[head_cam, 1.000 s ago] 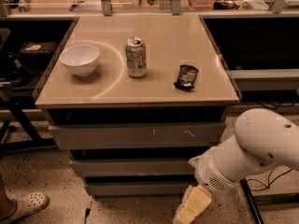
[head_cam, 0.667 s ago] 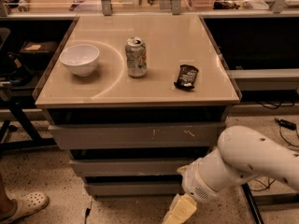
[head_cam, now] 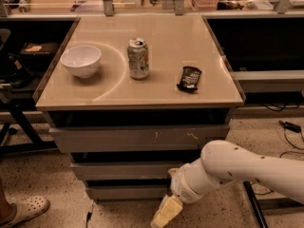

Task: Open middle drawer

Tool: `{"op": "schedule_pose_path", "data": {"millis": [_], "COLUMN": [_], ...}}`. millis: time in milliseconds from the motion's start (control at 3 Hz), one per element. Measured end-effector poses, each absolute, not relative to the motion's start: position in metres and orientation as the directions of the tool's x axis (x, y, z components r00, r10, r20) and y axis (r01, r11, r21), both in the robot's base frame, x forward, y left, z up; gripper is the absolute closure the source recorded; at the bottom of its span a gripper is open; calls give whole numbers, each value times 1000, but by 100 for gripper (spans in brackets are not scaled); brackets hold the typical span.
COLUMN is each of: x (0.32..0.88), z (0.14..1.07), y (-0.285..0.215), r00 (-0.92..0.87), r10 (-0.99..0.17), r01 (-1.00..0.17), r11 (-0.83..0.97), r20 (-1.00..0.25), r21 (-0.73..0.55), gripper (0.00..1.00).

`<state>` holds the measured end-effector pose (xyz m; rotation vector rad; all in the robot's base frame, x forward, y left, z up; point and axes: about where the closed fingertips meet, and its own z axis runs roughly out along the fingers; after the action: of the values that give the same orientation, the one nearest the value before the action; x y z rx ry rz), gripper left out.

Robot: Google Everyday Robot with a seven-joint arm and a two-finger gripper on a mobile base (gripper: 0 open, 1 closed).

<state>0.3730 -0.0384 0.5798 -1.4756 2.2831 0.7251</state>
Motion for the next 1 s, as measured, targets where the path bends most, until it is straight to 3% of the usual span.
{"op": "schedule_pose_path", "data": {"millis": [1000], "x": [377], "z": [552], "y": [-20], "r00": [-407], "r10": [-739], "r01": [-913], "r11": [351], "r20": [-537], "r21": [209], "gripper": [0]}}
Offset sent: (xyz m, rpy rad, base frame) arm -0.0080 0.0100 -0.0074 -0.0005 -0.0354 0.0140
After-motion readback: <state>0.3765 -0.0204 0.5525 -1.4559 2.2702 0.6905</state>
